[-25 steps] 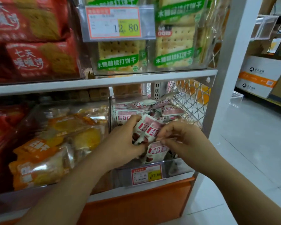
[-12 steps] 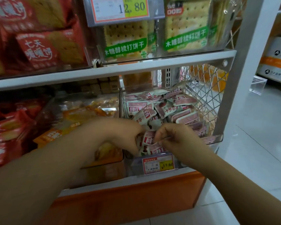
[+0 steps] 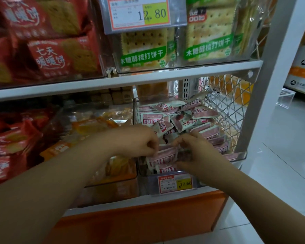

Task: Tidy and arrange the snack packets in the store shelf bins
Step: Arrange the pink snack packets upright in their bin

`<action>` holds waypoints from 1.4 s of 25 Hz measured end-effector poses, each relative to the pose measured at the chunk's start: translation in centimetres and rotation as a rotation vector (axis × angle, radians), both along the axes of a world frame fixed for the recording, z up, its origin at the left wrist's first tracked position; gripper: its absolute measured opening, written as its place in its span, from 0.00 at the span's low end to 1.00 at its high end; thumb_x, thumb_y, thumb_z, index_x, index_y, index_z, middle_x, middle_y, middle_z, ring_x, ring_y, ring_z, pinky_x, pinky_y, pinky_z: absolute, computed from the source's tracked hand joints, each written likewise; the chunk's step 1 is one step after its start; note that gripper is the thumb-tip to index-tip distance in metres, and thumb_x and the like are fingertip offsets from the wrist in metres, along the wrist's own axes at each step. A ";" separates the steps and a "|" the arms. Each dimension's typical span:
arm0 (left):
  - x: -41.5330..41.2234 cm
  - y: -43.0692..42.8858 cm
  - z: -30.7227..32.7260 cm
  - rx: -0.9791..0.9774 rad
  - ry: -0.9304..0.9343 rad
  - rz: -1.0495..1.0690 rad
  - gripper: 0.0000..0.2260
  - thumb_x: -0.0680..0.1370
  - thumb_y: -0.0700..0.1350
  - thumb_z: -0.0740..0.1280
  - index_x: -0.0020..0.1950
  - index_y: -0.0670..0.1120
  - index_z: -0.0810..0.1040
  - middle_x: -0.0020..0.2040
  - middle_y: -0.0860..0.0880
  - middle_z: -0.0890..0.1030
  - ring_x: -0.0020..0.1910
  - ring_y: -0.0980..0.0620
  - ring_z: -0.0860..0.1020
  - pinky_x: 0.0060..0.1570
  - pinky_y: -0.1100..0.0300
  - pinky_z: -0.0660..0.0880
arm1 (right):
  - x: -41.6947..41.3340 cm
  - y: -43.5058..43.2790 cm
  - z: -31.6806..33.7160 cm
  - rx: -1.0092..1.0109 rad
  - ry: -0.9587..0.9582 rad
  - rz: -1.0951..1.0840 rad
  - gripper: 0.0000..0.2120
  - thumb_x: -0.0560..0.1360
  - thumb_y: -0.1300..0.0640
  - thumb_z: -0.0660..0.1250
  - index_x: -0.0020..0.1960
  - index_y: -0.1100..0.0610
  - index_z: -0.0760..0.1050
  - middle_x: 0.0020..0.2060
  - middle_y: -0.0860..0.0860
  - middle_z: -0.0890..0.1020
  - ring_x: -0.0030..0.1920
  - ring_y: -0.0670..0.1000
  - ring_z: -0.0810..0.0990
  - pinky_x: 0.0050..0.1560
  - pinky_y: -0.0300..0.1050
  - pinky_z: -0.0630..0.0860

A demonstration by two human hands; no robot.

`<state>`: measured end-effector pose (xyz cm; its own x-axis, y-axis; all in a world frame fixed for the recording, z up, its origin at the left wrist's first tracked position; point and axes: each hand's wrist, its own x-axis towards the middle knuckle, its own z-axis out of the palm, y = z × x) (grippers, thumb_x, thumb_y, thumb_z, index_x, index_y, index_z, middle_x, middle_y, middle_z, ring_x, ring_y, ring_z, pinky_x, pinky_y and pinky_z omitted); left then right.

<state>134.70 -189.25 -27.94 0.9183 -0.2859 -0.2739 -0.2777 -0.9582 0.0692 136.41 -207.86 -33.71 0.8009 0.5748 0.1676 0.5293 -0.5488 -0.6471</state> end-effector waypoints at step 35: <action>-4.6 1.1 -8.6 -0.329 -0.741 0.000 0.17 0.79 0.56 0.56 0.57 0.53 0.81 0.52 0.58 0.82 0.70 0.52 0.65 0.71 0.41 0.48 | 9.4 7.3 1.9 0.045 0.179 -0.217 0.23 0.68 0.58 0.75 0.60 0.59 0.72 0.47 0.53 0.78 0.50 0.54 0.80 0.47 0.47 0.79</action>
